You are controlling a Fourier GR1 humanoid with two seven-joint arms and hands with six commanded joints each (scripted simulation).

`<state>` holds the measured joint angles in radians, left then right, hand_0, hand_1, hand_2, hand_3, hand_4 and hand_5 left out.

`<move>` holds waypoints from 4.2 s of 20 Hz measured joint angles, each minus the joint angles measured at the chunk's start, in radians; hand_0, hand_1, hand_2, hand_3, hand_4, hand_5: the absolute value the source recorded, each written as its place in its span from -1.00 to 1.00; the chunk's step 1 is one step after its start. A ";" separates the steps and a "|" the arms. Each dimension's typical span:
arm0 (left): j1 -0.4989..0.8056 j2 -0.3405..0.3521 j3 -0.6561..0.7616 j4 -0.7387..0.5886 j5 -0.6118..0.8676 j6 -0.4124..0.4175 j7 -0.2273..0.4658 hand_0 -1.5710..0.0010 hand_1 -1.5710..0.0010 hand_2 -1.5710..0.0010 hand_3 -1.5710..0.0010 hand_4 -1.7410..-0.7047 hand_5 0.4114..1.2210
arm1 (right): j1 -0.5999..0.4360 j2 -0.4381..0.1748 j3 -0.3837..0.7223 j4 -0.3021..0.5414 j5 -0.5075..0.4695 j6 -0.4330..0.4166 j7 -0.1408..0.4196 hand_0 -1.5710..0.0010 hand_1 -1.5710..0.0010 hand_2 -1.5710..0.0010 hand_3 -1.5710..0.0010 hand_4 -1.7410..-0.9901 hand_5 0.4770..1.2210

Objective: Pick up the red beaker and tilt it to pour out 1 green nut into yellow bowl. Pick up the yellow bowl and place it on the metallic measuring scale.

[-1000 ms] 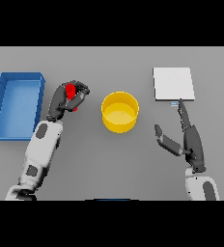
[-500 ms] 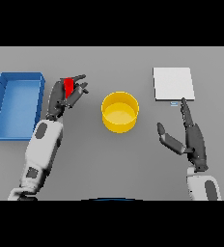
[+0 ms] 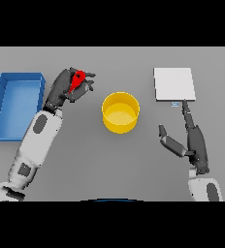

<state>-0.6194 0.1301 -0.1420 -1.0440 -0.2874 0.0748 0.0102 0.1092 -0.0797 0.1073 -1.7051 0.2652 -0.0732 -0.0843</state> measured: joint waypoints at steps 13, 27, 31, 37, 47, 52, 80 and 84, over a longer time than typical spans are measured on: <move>-0.159 0.138 -0.363 0.010 -0.373 -0.061 0.226 -1.00 -1.00 -1.00 -1.00 -1.00 0.88 | 0.000 0.013 0.015 -0.019 -0.005 0.013 0.027 1.00 1.00 1.00 1.00 0.25 -0.40; -0.436 0.163 -0.715 0.160 -0.638 -0.294 0.091 -1.00 -1.00 -1.00 -0.88 -0.97 0.99 | 0.007 0.053 -0.003 0.003 -0.060 0.010 -0.001 1.00 1.00 1.00 1.00 0.20 -0.54; -0.480 0.155 -0.826 0.190 -0.712 -0.340 0.062 -1.00 -1.00 -1.00 -0.95 -0.99 1.00 | 0.010 0.053 -0.004 0.010 -0.050 0.001 0.002 1.00 1.00 1.00 1.00 0.19 -0.58; -0.556 0.150 -0.942 0.215 -0.784 -0.371 0.028 -1.00 -1.00 -1.00 -0.99 -1.00 1.00 | 0.011 0.049 -0.006 0.002 -0.037 -0.011 0.017 1.00 1.00 1.00 1.00 0.24 -0.69; -0.697 0.108 -1.114 0.311 -0.873 -0.392 -0.063 -1.00 -1.00 -1.00 -1.00 -0.99 1.00 | 0.002 0.052 0.008 0.019 0.008 -0.035 -0.002 1.00 1.00 1.00 1.00 0.42 -0.69; -0.756 0.123 -1.149 0.323 -0.876 -0.386 -0.104 -1.00 -1.00 -1.00 -1.00 -0.98 1.00 | 0.002 0.052 0.015 0.022 0.026 -0.042 0.009 1.00 1.00 1.00 1.00 0.42 -0.69; -0.462 0.594 -0.328 0.433 0.193 0.128 0.309 -1.00 -1.00 -1.00 -0.86 -1.00 1.00 | -0.037 0.008 -0.001 0.060 -0.028 0.016 -0.054 1.00 1.00 1.00 1.00 0.41 -0.56; -0.220 0.658 -0.344 0.166 0.276 0.256 0.444 -1.00 -1.00 -1.00 -0.85 -1.00 1.00 | -0.040 0.003 0.008 0.060 -0.016 0.019 -0.045 1.00 1.00 1.00 1.00 0.41 -0.51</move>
<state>-0.8396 0.7877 -0.4864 -0.8781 -0.0110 0.3312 0.4541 0.0690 -0.0763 0.1150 -1.6452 0.2497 -0.0539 -0.1291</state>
